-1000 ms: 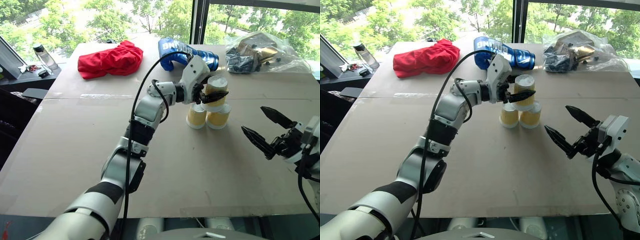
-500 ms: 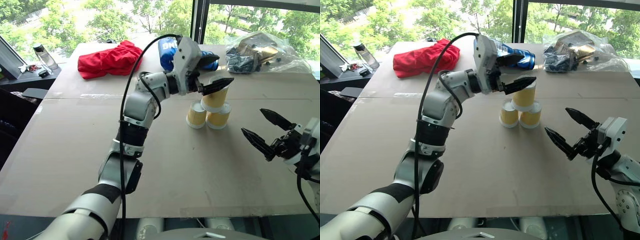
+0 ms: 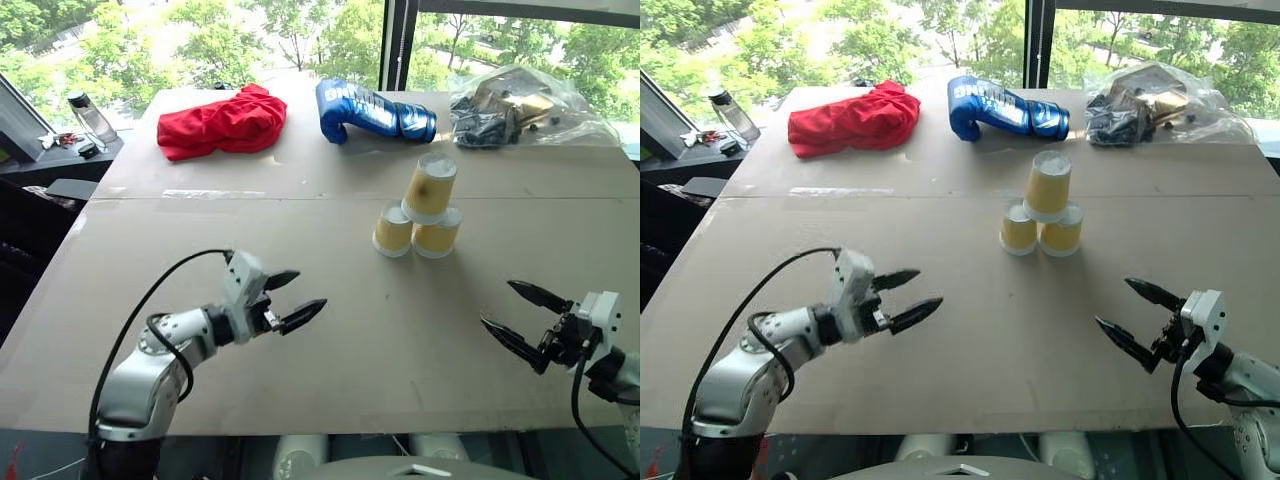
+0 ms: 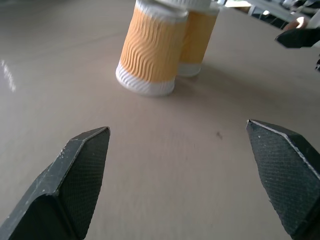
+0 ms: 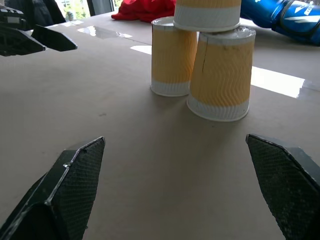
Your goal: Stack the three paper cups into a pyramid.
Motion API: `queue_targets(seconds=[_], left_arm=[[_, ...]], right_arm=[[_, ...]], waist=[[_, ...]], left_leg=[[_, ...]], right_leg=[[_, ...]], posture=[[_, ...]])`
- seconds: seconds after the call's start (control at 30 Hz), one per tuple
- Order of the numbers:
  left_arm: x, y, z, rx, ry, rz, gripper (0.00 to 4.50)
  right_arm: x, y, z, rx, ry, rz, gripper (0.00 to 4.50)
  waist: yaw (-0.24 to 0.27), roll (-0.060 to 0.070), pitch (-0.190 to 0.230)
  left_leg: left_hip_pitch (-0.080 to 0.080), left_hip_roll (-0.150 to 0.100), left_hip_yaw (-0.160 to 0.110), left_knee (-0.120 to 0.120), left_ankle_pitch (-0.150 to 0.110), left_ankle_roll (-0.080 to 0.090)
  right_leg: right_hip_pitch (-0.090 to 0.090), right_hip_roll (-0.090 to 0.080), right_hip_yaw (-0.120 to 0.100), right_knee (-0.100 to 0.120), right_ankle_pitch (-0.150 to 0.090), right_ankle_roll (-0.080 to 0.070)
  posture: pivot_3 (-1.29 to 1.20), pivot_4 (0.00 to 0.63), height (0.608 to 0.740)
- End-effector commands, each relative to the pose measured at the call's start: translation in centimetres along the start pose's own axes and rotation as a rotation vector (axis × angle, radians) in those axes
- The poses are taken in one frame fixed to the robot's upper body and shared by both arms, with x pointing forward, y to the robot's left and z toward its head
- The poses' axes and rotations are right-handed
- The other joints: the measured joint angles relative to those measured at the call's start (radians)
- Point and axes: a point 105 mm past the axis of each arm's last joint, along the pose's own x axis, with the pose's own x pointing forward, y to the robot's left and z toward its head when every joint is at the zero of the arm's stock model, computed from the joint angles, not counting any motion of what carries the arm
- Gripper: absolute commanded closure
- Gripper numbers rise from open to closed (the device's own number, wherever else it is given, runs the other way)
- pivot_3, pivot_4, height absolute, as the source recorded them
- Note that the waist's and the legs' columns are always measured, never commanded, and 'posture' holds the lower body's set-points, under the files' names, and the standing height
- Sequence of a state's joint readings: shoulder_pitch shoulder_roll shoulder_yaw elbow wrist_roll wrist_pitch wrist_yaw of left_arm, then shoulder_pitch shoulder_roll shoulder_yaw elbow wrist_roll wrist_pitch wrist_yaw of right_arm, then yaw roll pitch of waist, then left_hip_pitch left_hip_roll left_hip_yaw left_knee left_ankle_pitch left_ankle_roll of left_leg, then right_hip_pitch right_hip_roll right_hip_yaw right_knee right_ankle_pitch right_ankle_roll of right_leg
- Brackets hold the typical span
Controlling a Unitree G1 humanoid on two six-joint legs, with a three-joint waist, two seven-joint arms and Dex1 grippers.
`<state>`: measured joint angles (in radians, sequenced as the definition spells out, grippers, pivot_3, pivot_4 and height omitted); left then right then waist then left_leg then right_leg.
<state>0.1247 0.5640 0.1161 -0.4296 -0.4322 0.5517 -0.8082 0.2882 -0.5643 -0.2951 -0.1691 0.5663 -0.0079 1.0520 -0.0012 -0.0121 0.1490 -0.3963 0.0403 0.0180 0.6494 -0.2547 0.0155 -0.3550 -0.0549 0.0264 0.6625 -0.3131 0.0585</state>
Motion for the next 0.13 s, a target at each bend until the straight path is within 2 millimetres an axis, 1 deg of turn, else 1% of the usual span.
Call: queue_targets(seconds=[0.03,0.07,0.13], left_arm=[[-0.73,-0.72,-0.44,0.102,-0.004,0.081,0.03],[-0.79,-0.78,-1.00,0.107,0.002,0.100,0.03],[-0.65,-0.64,-1.14,0.096,-0.020,0.128,0.03]], right_arm=[[-0.78,-0.68,0.32,-0.046,-0.007,0.002,0.00],[-0.85,-0.76,0.12,-0.043,-0.003,0.004,0.00],[-0.84,-0.75,-0.02,-0.042,0.002,0.013,0.00]], waist=[[0.004,0.000,0.000],[0.005,0.000,0.000],[0.005,0.000,0.000]], left_leg=[[0.002,-0.001,0.000,0.000,0.000,0.000],[0.003,-0.001,0.000,0.001,0.000,0.000],[0.009,-0.001,0.001,0.001,0.000,0.000]], right_leg=[[0.002,-0.001,0.000,0.000,0.000,0.000],[0.004,-0.001,0.000,0.000,0.000,0.000],[0.010,-0.002,0.002,-0.001,-0.001,-0.003]], posture=[[0.00,0.150,0.740],[0.00,0.150,0.740],[0.00,0.150,0.740]])
